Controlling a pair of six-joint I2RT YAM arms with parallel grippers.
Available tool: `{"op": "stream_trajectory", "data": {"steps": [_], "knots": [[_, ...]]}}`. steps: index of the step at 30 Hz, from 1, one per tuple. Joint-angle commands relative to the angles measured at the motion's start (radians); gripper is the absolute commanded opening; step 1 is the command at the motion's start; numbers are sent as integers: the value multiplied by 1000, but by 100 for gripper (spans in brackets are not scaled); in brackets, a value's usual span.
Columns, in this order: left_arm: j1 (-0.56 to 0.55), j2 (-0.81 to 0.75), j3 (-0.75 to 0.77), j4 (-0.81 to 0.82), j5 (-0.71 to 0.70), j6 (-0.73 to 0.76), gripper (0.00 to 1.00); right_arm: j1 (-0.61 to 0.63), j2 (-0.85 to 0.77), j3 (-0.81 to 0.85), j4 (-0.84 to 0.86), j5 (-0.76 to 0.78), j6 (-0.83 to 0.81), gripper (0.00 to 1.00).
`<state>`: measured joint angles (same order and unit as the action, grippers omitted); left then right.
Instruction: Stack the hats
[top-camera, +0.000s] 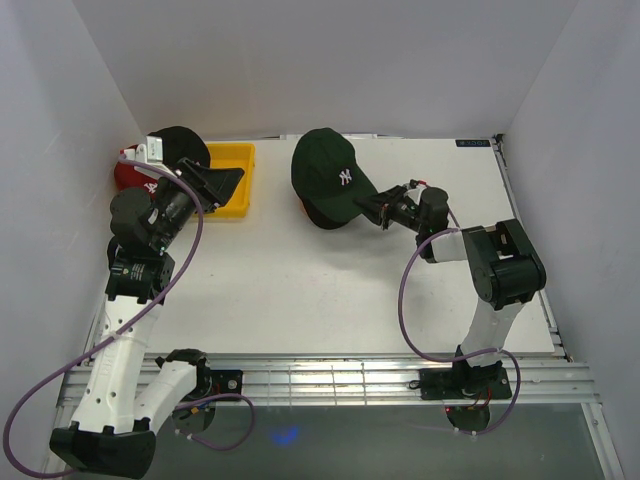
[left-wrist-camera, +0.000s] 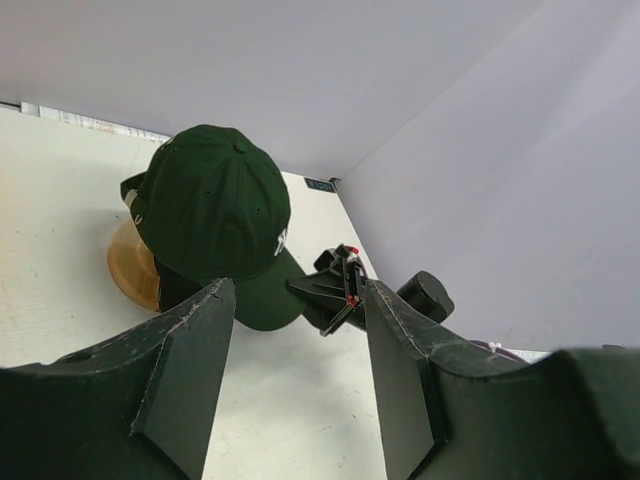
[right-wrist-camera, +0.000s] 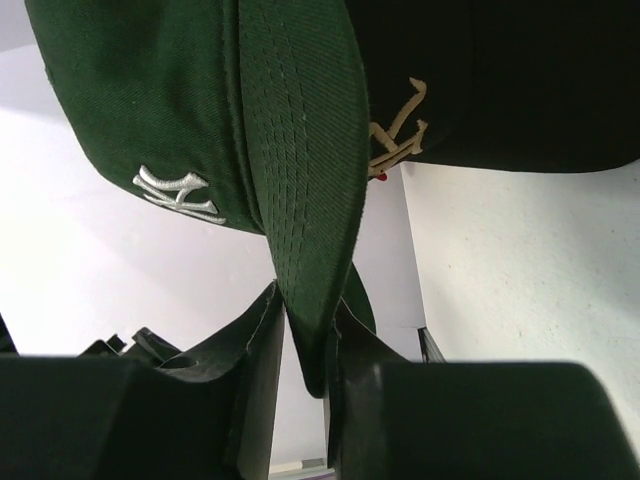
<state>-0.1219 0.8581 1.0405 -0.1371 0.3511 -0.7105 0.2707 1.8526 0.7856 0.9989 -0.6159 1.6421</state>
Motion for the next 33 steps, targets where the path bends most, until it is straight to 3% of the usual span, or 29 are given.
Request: {"op": "stream_trajectory", "data": {"steps": [1,8,33], "knots": [[-5,-5,12,-13,-15,19,64,1,42,3,-218,-18,-65,18],[-4,-5,10,-18,-21,22,64,2,60,20,-307,-13,-119,11],[-9,4,10,-25,-38,45,64,2,177,-13,-307,16,-128,11]]}}
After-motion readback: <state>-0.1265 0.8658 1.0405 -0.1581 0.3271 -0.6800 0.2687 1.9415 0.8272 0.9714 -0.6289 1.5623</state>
